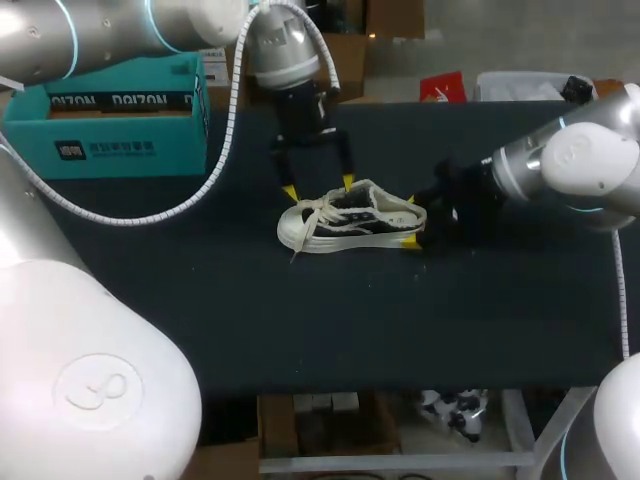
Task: Open the shoe tongue, take the insole out of the shoe, put the insole back into the shoe, and pack the shoe into the shoebox
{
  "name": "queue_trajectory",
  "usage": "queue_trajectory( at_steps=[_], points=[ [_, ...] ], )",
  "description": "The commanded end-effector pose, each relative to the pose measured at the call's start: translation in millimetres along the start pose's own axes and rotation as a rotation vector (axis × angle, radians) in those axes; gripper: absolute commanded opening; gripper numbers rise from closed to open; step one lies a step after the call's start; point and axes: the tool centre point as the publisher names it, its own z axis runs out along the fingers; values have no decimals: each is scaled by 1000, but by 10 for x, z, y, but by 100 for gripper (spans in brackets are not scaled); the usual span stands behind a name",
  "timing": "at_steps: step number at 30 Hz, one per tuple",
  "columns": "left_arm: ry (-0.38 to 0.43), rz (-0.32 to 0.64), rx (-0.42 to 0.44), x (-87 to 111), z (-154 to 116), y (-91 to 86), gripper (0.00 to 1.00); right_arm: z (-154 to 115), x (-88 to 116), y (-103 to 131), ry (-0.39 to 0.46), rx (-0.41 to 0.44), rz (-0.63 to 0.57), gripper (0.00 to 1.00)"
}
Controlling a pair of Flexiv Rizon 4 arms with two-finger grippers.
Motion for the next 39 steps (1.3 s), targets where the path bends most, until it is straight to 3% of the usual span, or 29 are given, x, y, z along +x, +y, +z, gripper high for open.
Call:
queue_trajectory(
  at_steps=[1, 12, 13, 14, 15, 23, 29, 39],
  points=[
    [-15, -6, -4, 78, 24, -33, 100, 45, -31, -29, 8, -15, -5, 100],
    [-55, -46, 25, 173, 34, -48, 100, 91, -36, -20, 13, -40, -25, 100],
    [-57, -46, 25, 178, 37, -49, 100, 94, -37, -19, 13, -42, -26, 71],
    [-64, -56, 33, 186, 40, -50, 100, 100, -41, -18, 13, -42, -26, 31],
    [-65, -61, 37, 193, 44, -54, 100, 107, -42, -18, 14, -43, -26, 0],
    [-102, -95, 84, 323, 36, 36, 100, 134, -29, -25, 4, -32, 10, 0],
    [-197, -102, 160, 494, 82, 118, 100, 134, -29, -25, 4, -32, 10, 0],
    [-261, -91, 204, 563, 151, -71, 100, 134, -29, -25, 4, -32, 10, 0]
  ],
)
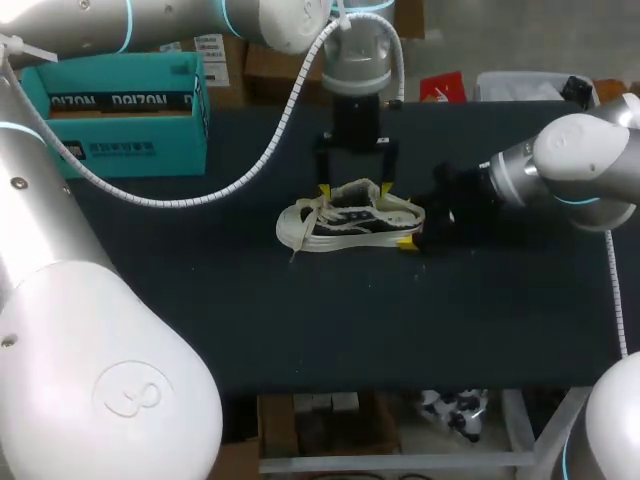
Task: Open the shoe tongue, take the insole out of the shoe, put the insole back into the shoe, and pack the shoe into the shoebox
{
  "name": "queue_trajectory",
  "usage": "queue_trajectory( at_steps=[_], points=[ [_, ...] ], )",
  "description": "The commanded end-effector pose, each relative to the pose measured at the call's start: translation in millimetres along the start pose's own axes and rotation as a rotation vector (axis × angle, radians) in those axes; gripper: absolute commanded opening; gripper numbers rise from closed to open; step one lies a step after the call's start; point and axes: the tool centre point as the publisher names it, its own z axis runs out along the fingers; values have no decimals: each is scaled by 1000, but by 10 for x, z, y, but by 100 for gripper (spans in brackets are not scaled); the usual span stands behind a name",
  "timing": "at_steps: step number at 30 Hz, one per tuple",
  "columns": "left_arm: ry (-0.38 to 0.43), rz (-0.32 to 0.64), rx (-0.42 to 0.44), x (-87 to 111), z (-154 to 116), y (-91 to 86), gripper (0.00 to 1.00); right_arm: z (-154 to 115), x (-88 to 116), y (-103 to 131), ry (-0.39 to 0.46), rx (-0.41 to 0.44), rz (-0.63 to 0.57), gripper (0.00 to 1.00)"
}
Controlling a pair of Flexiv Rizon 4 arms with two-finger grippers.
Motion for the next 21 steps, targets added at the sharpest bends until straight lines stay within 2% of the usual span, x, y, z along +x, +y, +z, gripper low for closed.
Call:
queue_trajectory(
  at_steps=[1, 5, 7, 10, 11, 16, 21],
  points=[
    [-28, -7, -10, 63, 71, -103, 98, 48, -24, -25, 0, -2, 0, 0],
    [-54, -22, -19, 100, 133, -199, 89, 48, -24, -25, 0, -2, 0, 0],
    [-62, -33, -26, 115, 147, -240, 80, 48, -24, -25, 0, -2, 0, 0],
    [-74, -37, -33, 126, 166, -270, 52, 48, -24, -25, 0, -2, 0, 0],
    [-77, -40, -38, 128, 172, -275, 49, 48, -24, -25, 0, -2, 0, 0],
    [-92, -47, -55, 133, 186, -328, 45, 48, -24, -25, 0, -2, 0, 0],
    [-107, -48, -72, 149, 187, -350, 34, 48, -24, -25, 0, -2, 0, 0]
  ],
)
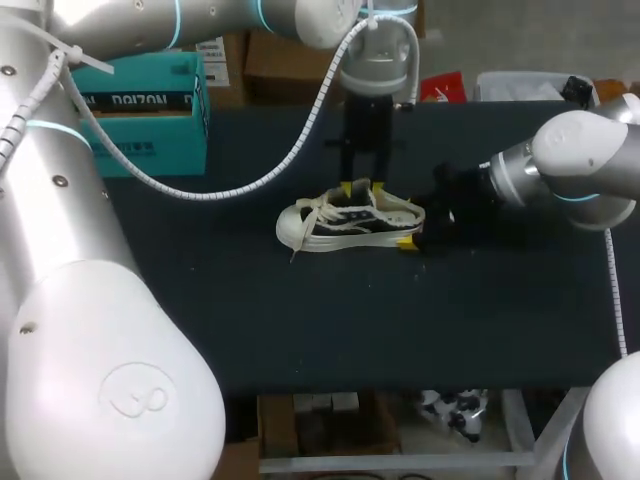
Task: Open the shoe tongue, take the insole out of the shoe, put the insole back into the shoe, and pack the shoe into the shoebox
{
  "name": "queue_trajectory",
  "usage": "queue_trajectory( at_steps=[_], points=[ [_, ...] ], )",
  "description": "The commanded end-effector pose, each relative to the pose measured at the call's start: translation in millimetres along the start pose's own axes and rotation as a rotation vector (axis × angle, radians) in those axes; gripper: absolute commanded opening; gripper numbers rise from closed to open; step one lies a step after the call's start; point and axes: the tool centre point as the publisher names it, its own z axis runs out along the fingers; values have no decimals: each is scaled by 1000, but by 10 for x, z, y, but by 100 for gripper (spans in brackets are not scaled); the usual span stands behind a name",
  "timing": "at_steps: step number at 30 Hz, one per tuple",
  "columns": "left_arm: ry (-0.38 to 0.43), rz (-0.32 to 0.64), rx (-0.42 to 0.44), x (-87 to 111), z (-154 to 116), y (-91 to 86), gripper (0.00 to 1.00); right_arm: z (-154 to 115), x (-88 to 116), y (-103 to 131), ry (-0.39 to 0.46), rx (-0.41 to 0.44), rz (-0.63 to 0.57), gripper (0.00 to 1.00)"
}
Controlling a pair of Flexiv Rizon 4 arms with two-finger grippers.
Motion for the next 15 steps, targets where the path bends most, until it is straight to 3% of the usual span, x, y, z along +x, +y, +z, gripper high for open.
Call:
queue_trajectory(
  at_steps=[1, 3, 5, 9, 15],
  points=[
    [-34, 0, -20, 63, -7, -61, 29, 51, -23, -22, 0, -1, 1, 0],
    [-36, 2, -24, 70, -19, -60, 11, 51, -23, -22, 0, -1, 1, 0],
    [-40, 5, -26, 72, -29, -48, 0, 51, -23, -22, 0, -1, 1, 0],
    [-37, 16, -22, 59, -45, -5, 0, 51, -23, -22, 0, -1, 1, 0],
    [58, 40, 28, -148, -118, 106, 0, 51, -23, -22, 0, -1, 1, 0]
  ],
)
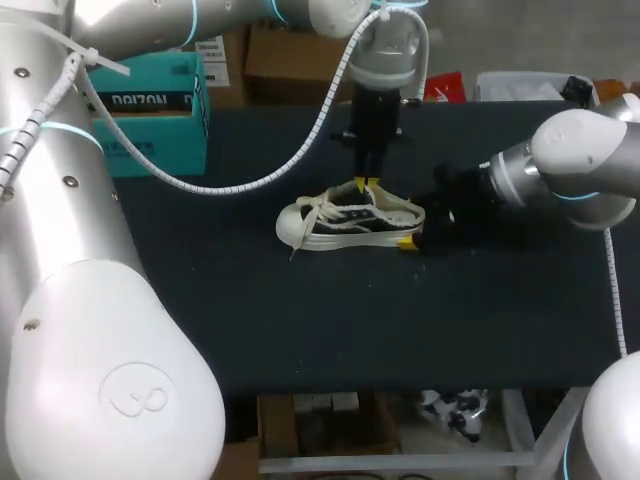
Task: Open the shoe tongue, take the insole out of the shoe, put the insole back into the shoe, and pack the shoe into the shoebox
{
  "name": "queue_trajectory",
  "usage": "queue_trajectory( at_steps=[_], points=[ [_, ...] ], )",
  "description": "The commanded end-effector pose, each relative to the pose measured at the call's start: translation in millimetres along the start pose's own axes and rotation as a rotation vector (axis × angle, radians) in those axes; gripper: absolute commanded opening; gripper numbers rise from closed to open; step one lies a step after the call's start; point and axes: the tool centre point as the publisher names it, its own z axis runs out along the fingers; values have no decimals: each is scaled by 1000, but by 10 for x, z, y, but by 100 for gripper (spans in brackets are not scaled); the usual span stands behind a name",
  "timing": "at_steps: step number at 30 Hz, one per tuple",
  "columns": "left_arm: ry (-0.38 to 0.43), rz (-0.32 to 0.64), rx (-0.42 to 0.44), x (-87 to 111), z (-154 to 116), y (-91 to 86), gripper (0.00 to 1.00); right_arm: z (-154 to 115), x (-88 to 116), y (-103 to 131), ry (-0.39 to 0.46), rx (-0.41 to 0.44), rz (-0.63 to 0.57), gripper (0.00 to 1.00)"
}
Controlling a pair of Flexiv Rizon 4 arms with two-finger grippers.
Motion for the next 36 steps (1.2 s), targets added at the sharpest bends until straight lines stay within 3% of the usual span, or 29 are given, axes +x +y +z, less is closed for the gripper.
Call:
queue_trajectory(
  at_steps=[1, 5, 14, 21, 31, 34, 36],
  points=[
    [100, 15, 60, -255, -29, 179, 0, 53, -20, -23, 1, -1, 0, 0],
    [199, 37, 76, -477, -18, 233, 0, 53, -20, -23, 1, -1, 0, 0],
    [386, 44, 100, -873, 174, 141, 0, 53, -20, -23, 1, -1, 0, 0],
    [427, 28, 82, -1020, 346, 26, 0, 53, -20, -23, 1, -1, 0, 0],
    [438, 58, 67, -1079, 457, 37, 0, 53, -20, -23, 1, -1, 0, 0],
    [442, 89, 89, -1097, 371, 98, 26, 53, -20, -23, 1, -1, 0, 0],
    [441, 114, 108, -1111, 273, 156, 37, 53, -20, -23, 1, -1, 0, 0]
  ],
)
